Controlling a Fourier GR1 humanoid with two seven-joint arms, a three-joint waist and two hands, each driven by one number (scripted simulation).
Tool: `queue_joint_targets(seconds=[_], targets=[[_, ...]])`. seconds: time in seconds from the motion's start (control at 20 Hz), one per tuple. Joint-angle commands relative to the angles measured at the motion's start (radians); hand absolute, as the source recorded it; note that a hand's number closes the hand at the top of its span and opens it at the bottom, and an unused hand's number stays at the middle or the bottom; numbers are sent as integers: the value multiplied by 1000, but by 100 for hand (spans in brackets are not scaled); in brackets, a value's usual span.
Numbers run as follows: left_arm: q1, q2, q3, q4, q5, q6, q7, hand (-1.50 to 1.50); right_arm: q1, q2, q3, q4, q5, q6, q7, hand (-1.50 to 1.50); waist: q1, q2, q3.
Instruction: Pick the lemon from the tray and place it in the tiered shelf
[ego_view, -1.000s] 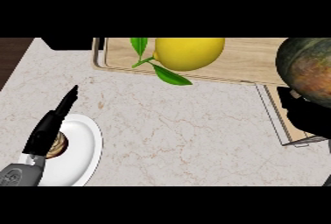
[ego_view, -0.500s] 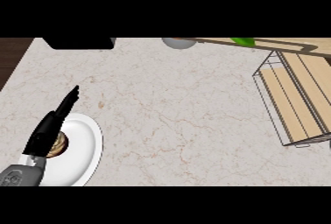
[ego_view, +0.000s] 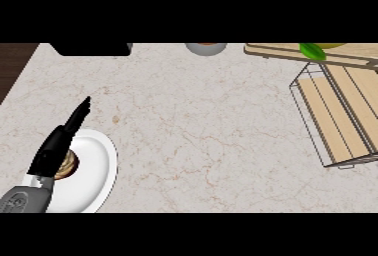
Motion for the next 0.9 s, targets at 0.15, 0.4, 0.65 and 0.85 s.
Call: queue_joint_targets(seconds=[0.15,0.4,0.65,0.85], targets=[[86,-19,6,-85,-23,-16,-11,0,107,16,0,109,-11,-126,-118,150,7,0,0],[-23,-44,17,21,-62,-5,13,0,135,-24,-45,218,-18,-204,-213,150,-1,3,0],[31,-53,15,-3,-54,-11,-17,0,190,-20,-8,266,55,-281,-225,150,7,5,0],[45,-36,48,16,-37,-18,-56,0,220,31,-92,276,-30,-291,-215,150,-6,3,0]])
